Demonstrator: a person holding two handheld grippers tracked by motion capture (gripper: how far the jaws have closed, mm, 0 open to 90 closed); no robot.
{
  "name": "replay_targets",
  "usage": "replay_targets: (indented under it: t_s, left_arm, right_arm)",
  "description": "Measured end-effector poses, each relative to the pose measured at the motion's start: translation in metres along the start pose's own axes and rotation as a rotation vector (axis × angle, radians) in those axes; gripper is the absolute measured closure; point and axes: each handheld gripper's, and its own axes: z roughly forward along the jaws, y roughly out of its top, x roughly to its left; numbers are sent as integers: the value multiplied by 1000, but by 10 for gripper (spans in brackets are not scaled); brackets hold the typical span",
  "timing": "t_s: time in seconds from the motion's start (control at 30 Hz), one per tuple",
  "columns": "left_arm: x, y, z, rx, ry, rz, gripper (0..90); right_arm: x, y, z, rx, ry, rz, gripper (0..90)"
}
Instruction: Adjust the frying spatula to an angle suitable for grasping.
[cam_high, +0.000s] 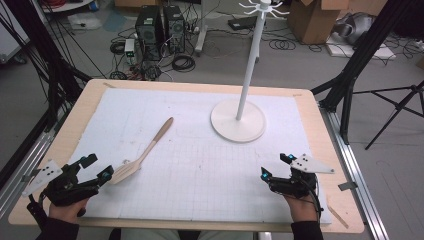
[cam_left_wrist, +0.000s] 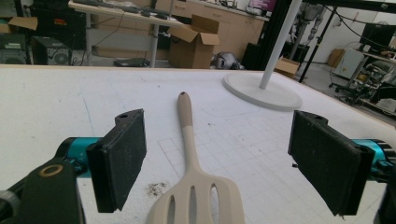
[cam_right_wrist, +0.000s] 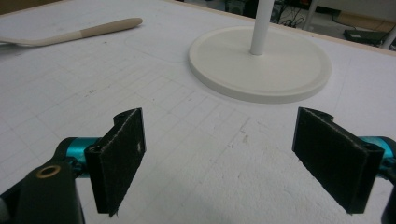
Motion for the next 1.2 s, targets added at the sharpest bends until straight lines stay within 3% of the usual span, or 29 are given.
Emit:
replay_targets:
  t_s: [0.23,0.5,0.6,1.07,1.2]
  left_arm:
    - [2,0,2,2,7,-12,198]
    - [-1,0,3,12,-10,3,220]
    - [-2,0,3,24,-33,10,247]
    - [-2,0,10,72,-44,10,246]
    - [0,7,18,115,-71,14,255]
  right_arm:
    - [-5,-3,-3,-7,-2,29,160]
    - [-1,-1,-4,-3,-2,13,160]
    - [3,0,-2,8,3,4,160]
    - [4,-1,2,22,14,0,161]
    - [5,-1,3,28,17,-1,162]
